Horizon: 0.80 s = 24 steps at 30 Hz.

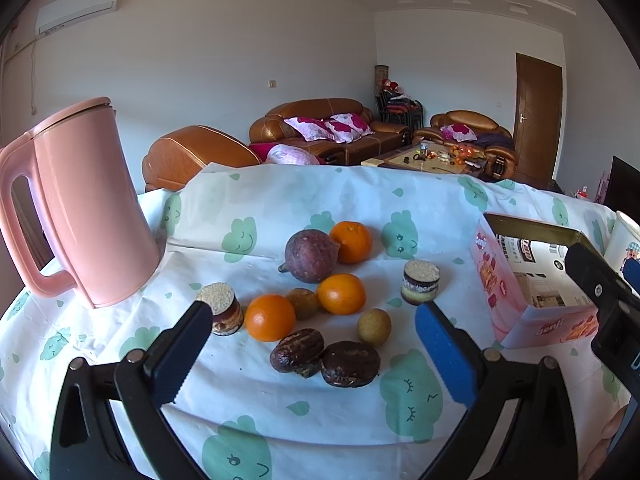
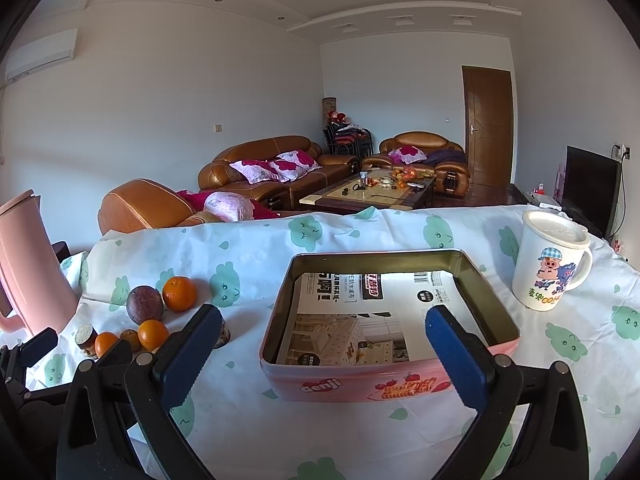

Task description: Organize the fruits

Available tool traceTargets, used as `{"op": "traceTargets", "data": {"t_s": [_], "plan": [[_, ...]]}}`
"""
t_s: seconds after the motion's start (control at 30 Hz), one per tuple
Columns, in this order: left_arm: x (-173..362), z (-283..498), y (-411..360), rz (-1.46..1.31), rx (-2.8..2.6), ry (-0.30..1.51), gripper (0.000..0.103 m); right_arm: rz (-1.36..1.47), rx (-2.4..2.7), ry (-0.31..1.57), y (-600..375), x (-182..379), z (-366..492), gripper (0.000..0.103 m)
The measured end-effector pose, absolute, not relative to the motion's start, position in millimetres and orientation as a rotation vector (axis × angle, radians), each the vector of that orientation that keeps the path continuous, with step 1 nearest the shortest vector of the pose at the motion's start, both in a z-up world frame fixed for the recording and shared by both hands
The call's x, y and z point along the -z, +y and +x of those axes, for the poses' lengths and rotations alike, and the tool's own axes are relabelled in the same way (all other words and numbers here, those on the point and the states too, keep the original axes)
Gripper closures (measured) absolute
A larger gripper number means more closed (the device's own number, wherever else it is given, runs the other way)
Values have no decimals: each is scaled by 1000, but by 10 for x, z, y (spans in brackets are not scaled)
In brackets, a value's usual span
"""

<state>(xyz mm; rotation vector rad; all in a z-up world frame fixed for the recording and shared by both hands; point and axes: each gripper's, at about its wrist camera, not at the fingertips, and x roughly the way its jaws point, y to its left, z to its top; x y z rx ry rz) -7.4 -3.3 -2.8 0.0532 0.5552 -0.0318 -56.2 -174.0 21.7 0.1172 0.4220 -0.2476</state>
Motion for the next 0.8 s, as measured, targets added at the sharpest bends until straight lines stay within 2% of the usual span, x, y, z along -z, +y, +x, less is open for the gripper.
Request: {"op": "traceTargets", "data": {"t_s": [0.63,0.8], "plan": [[41,-81,-5,51,60,564,0,113,229,436,-1702,-194,-544,1],[-104,25,277,67,-23,557,0,111,186,461,-1671,-173,-514,1]]}}
